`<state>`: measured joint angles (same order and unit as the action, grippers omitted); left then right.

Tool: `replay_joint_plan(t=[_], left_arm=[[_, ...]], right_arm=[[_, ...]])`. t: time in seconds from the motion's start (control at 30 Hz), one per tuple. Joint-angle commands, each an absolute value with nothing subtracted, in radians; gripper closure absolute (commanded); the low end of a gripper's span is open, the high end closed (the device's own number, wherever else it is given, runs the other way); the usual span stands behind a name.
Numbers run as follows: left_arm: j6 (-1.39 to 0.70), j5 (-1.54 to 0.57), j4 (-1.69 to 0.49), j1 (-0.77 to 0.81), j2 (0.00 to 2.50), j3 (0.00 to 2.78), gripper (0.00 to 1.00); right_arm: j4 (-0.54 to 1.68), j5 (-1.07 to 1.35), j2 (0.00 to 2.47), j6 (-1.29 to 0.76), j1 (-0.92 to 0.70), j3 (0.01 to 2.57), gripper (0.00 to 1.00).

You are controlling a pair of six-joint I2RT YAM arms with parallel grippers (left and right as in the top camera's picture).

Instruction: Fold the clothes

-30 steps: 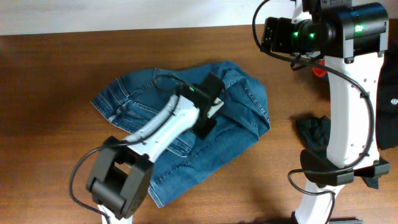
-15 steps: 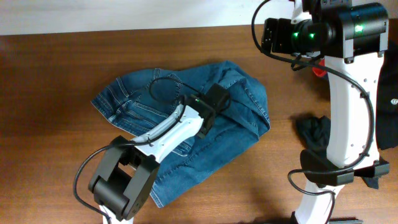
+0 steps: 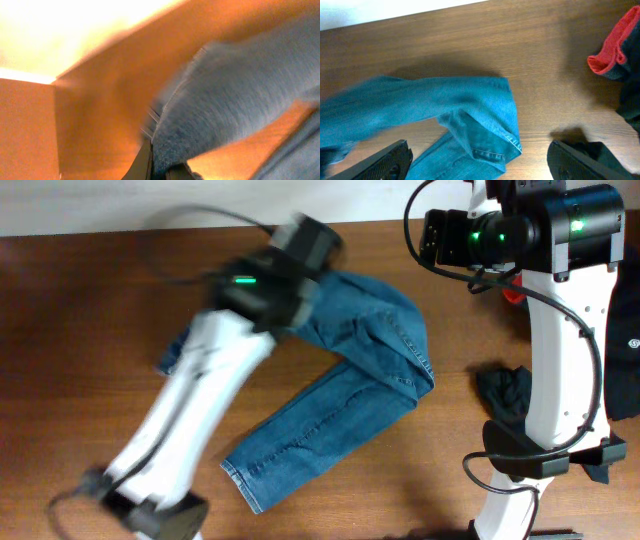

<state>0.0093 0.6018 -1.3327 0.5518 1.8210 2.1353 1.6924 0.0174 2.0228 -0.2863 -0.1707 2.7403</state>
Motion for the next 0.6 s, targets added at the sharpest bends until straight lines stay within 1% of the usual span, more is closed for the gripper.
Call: replay_joint_plan(t=[0.0, 0.07, 0.13, 0.23, 0.3, 0.37, 0.47, 0.57], left_arm=[[0.102, 0.563, -1.329, 0.418, 1.672, 2.355, 1.00], [0.131, 0.545, -1.332, 0.361, 1.652, 2.410, 1.00], [0.152, 0.545, -1.333, 0.314, 1.637, 2.437, 1.00], [0.196, 0.545, -1.333, 0.277, 1.631, 2.441, 1.00], [0.216, 0.550, -1.328, 0.266, 1.632, 2.440, 1.00], [0.215, 0.600, -1.307, 0.251, 1.632, 2.440, 1.00], [0.215, 0.680, -1.242, 0.221, 1.632, 2.441, 1.00], [0.210, 0.689, -1.189, 0.181, 1.632, 2.449, 1.00]], right_arm=[[1.699, 0.097, 2.033, -0.231, -0.171, 2.735, 0.10], [1.699, 0.125, 2.042, -0.205, -0.175, 2.724, 0.12], [1.699, 0.130, 2.049, -0.185, -0.184, 2.706, 0.13], [1.699, 0.189, 2.053, -0.068, -0.218, 2.636, 0.13], [1.694, 0.181, 2.053, -0.029, -0.252, 2.573, 0.12], [1.685, 0.147, 2.053, -0.030, -0.277, 2.518, 0.09], [1.652, 0.131, 2.053, -0.030, -0.317, 2.388, 0.09], [1.607, 0.137, 2.053, -0.030, -0.345, 2.275, 0.09]])
